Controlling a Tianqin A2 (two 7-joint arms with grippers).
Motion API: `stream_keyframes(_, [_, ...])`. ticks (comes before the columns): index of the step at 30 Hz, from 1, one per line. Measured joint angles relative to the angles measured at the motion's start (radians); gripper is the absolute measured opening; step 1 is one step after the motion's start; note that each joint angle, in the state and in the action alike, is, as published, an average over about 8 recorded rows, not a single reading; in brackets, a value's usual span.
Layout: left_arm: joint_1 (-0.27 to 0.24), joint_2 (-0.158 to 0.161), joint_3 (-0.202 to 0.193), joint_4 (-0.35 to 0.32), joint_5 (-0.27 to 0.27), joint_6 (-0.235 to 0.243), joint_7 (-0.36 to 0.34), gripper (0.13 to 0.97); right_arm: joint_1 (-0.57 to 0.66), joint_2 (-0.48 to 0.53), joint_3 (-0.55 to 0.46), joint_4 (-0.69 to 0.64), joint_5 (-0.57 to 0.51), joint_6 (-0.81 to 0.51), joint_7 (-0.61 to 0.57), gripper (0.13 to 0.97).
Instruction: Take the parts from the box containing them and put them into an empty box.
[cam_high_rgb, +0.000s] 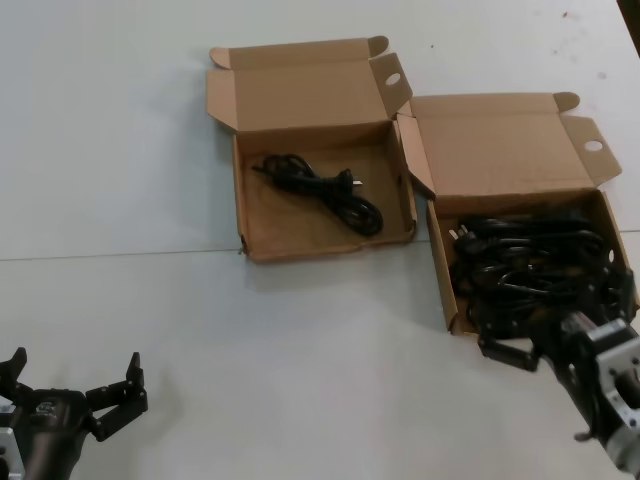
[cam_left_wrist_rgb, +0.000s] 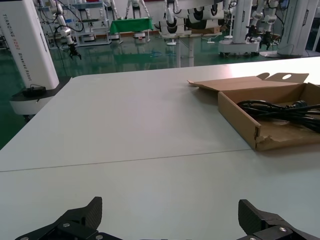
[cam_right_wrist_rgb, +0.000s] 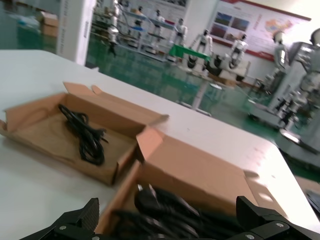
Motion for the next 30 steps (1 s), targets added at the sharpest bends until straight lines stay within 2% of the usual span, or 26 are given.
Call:
stream_keyframes(11, [0.0, 0.0, 0.0, 0.0, 0.0, 0.0, 0.0, 0.966, -0.121, -0.011, 0.045, 0.057, 0.023, 0.078, 0.0, 0.966])
stream_keyframes(30, [0.0, 0.0, 0.0, 0.0, 0.0, 0.0, 0.0, 0.966, -0.13, -0.012, 0.049, 0.061, 0.025, 0.084, 0.0, 0.966])
